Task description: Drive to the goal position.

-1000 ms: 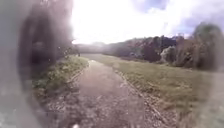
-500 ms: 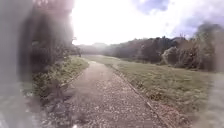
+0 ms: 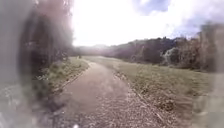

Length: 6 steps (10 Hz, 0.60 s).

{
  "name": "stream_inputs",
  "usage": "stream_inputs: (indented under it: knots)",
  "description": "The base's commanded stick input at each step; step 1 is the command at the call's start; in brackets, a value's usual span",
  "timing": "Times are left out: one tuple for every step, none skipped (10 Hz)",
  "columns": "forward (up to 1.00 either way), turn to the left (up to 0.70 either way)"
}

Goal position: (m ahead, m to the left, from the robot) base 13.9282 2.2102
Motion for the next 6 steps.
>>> stream_inputs:
  knots:
    - [0.7,0.01]
    - [0.7,0.01]
    - [0.7,0.01]
    - [0.7,0.01]
    - [0.7,0.01]
    - [0.7,0.01]
